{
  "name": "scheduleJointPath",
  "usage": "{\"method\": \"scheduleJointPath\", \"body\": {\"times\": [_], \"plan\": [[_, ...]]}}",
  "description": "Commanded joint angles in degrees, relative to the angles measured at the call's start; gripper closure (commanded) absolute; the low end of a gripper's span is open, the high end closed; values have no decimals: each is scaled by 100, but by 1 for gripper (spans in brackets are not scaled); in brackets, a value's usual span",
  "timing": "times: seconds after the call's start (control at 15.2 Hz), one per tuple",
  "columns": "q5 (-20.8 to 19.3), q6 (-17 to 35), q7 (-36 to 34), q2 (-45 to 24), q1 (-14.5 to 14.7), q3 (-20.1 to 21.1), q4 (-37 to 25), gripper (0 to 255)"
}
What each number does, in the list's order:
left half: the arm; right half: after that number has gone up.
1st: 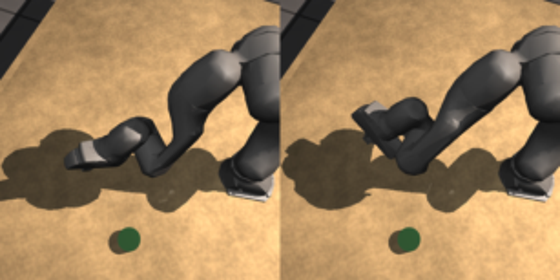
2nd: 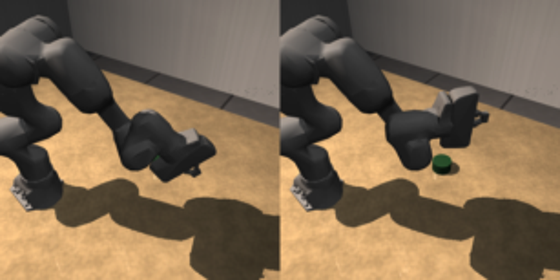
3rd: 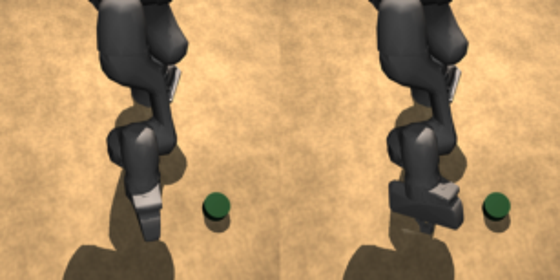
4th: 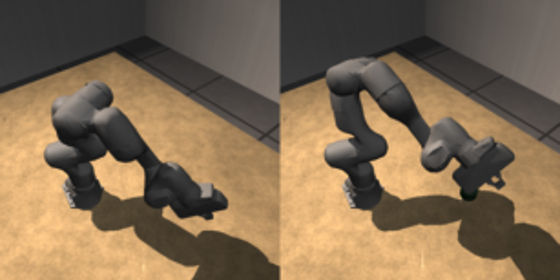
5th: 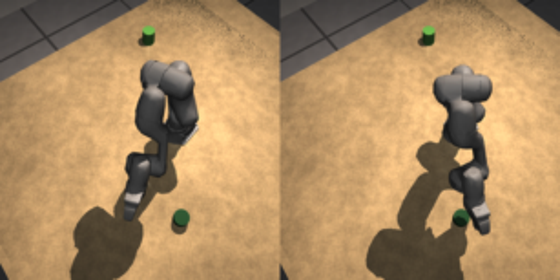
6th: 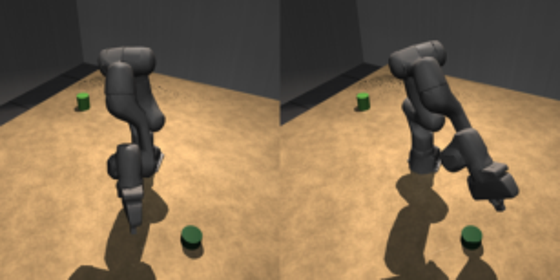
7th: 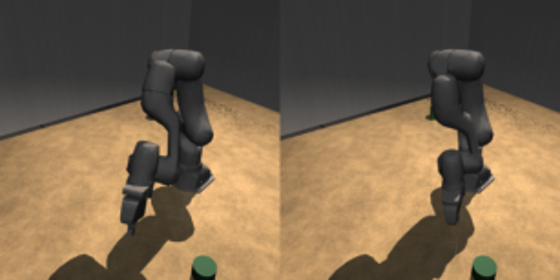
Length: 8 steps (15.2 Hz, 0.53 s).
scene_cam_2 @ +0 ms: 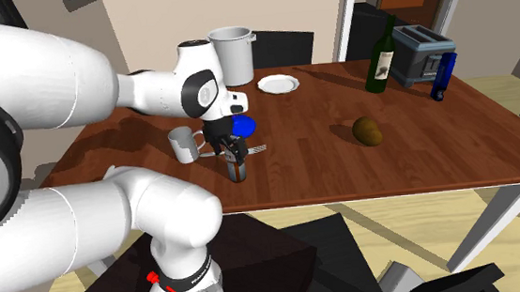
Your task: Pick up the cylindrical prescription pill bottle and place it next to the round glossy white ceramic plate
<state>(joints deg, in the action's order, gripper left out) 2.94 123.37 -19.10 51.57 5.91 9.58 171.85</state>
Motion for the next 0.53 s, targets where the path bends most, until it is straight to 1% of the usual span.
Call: {"method": "scheduleJointPath", "body": {"times": [0.0, 0.07, 0.46], "plan": [[10, 244, -12, -126, -2, 21, 113, 0], [11, 311, -13, -165, -6, 25, 141, 0], [11, 311, -13, -165, -5, 25, 141, 0]]}}
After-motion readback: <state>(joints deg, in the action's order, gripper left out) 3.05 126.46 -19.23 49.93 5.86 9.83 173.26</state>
